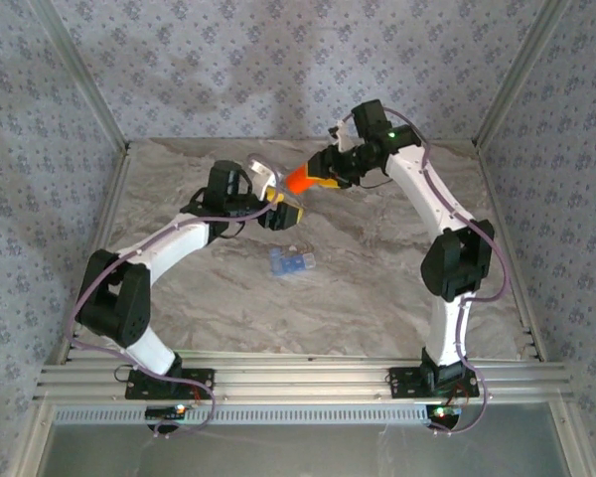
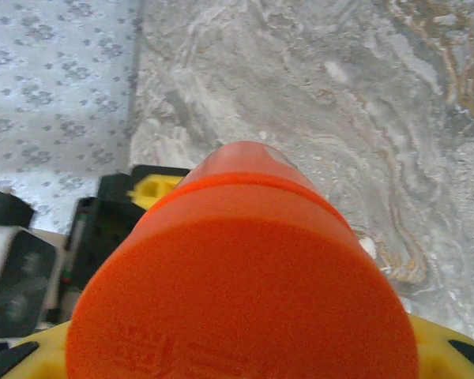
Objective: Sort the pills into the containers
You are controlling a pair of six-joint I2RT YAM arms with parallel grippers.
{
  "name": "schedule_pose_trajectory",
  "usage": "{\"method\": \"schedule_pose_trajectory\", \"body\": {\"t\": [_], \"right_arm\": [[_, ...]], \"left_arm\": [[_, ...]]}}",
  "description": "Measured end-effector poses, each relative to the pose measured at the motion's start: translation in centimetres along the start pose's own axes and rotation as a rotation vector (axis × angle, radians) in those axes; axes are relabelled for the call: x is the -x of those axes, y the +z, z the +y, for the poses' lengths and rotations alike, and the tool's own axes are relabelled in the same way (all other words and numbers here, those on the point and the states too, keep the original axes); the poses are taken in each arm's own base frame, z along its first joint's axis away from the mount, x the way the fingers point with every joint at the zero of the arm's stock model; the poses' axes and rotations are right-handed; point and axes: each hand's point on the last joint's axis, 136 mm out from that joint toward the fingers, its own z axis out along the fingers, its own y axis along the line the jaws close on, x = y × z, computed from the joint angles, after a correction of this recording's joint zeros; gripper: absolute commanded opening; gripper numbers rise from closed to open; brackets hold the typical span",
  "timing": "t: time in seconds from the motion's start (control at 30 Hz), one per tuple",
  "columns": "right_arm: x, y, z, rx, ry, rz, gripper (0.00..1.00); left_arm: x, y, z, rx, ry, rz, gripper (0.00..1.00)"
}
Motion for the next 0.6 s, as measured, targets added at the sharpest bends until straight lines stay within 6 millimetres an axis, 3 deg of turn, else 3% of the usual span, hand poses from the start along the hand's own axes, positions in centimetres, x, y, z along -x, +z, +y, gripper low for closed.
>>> {"method": "schedule_pose_trajectory", "body": {"t": [0.17, 0.3, 0.6], "right_arm": [[-0.5, -0.7, 1.5, 0.071, -0.01, 0.02, 0.33], [-1.2, -1.1, 2.3, 0.107, -0.02, 0.045, 0.33], [-3.1, -1.0, 2.4, 0.116, -0.029, 0.114, 0.32]], "left_arm": [[0.8, -0.4, -0.2, 0.034, 0.088, -0.019, 0.83], [1.7, -1.1, -0.1, 0.072, 0.144, -0.043, 0.87], [2.2, -1.5, 0.6, 0.131, 0.227, -0.049, 0.92]]}}
